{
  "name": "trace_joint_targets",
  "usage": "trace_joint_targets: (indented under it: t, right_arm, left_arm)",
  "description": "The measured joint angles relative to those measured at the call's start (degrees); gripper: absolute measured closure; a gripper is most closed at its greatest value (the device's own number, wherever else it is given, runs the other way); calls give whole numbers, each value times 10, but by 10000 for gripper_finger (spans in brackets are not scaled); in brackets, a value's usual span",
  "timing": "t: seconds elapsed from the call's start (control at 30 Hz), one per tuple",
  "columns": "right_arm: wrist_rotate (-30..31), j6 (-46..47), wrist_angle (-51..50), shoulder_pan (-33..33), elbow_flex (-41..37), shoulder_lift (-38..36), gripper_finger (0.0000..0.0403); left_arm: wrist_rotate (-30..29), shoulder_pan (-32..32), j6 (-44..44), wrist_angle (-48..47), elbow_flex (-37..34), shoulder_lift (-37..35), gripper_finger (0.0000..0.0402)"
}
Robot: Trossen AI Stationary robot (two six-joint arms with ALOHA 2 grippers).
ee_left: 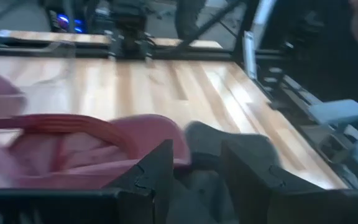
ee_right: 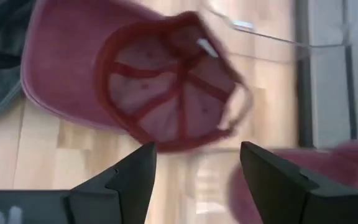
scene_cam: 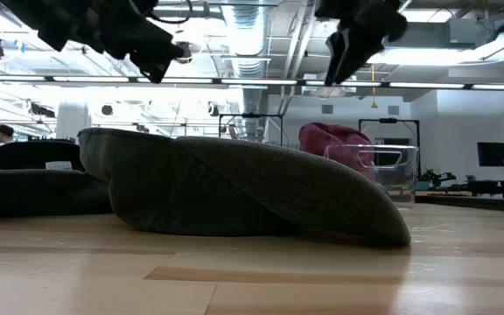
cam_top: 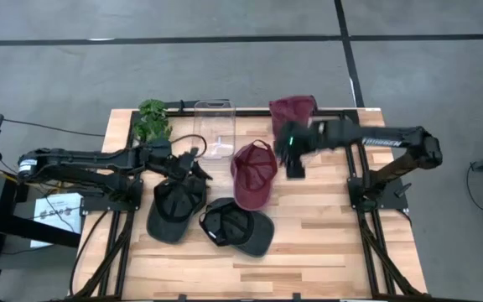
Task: Pick & Place hat
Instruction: Put the red cap into the right transparent bin
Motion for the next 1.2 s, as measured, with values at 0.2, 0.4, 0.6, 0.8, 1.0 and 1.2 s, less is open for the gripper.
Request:
trace_joint_targets:
  t: [0.2,0.4,0.6,0.8,1.0,1.2]
  right_arm:
    - [123,81,139,133,-121,1,177]
    - [170,143,249,214,-195,0,177]
    - [169,185,312,258,-238,1,177]
    - [169,187,361,265,-263,45,178]
    - [169,152,402,256,-262,125,178]
    - [203,109,445,248,-261,155,181]
  left_arm:
    - [0,-66,0,2,0,-1,278]
    - [0,-103,-19,-1,0,-1,287]
    - [-1,-126,-21,-2,0,-1,291]
    - [0,-130,-22,-2,0,-1,290]
    - [0,-130,-22,-2,0,0,290]
    - [0,-130,-27,-1,0,0,290]
